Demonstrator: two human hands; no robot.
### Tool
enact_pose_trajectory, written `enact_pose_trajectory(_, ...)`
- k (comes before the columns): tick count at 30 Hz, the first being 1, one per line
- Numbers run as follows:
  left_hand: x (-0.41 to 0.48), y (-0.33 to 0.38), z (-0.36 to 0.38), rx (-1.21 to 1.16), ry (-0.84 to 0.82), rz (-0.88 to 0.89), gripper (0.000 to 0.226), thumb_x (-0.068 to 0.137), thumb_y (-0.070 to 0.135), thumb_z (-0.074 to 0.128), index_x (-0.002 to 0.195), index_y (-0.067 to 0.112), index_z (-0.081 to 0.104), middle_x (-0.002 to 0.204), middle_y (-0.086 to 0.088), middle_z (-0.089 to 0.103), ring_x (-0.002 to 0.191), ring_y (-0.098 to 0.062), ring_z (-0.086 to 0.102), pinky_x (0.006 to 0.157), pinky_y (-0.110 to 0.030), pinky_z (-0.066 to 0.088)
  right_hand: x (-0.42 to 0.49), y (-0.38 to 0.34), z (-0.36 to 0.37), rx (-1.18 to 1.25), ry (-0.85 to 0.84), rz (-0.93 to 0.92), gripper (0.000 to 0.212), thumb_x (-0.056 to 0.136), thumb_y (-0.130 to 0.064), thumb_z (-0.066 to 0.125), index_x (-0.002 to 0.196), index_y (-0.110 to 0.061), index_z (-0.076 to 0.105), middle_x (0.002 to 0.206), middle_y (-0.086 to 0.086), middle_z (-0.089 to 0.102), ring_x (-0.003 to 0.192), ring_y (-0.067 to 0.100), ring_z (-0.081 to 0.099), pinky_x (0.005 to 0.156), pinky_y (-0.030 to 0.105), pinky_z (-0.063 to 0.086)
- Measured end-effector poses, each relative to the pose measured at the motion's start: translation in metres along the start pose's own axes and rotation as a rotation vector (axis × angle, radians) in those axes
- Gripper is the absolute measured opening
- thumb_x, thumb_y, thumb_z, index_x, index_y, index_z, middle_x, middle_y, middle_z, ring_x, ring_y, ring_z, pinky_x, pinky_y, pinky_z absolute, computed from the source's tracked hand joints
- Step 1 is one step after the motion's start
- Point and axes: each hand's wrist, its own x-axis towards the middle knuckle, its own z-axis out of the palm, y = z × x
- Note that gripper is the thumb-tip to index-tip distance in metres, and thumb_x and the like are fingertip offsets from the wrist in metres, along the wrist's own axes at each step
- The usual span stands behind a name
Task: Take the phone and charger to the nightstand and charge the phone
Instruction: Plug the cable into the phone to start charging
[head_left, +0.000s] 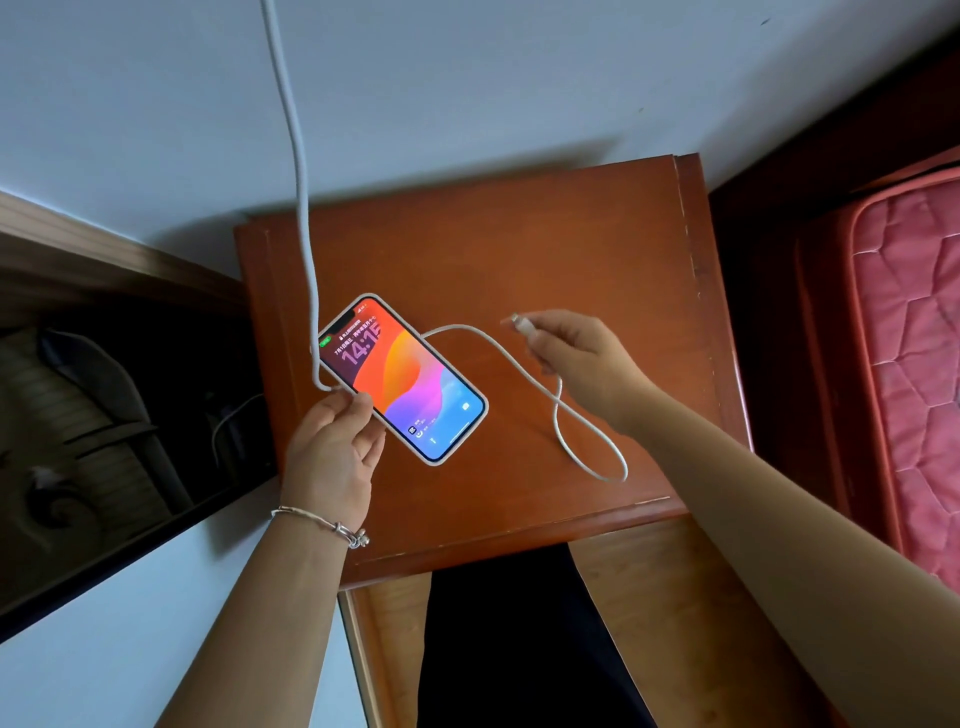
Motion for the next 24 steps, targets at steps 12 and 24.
enact_pose_trajectory(12,0.011,0.015,0.009,-0.11,0.02,-0.009,0.009,0.09,0.022,0.055,0.097,0.027,0.06,0.091,0.006,0.069,0.098,-0.011,0.063,0.074,-0.022,0.048,-0.005,0.021,0.012,0.135,-0.2,0.213,0.009,0.086,-0.014,0.065,0.092,-0.01,0.069,0.078,-0.001,0.073,0.063,0.001,0.067,0.06,0.012,0.051)
enact_pose_trajectory(24,0.013,0.016,0.017,-0.103,0.025,-0.02,0.018,0.09,0.023,0.055,0.109,0.023,0.057,0.099,0.003,0.067,0.101,-0.012,0.062,0.076,-0.023,0.048,-0.011,0.013,0.031,0.104,-0.256,0.258,0.009,0.088,-0.021,0.062,0.086,-0.017,0.07,0.072,-0.005,0.069,0.064,0.007,0.061,0.067,0.019,0.054)
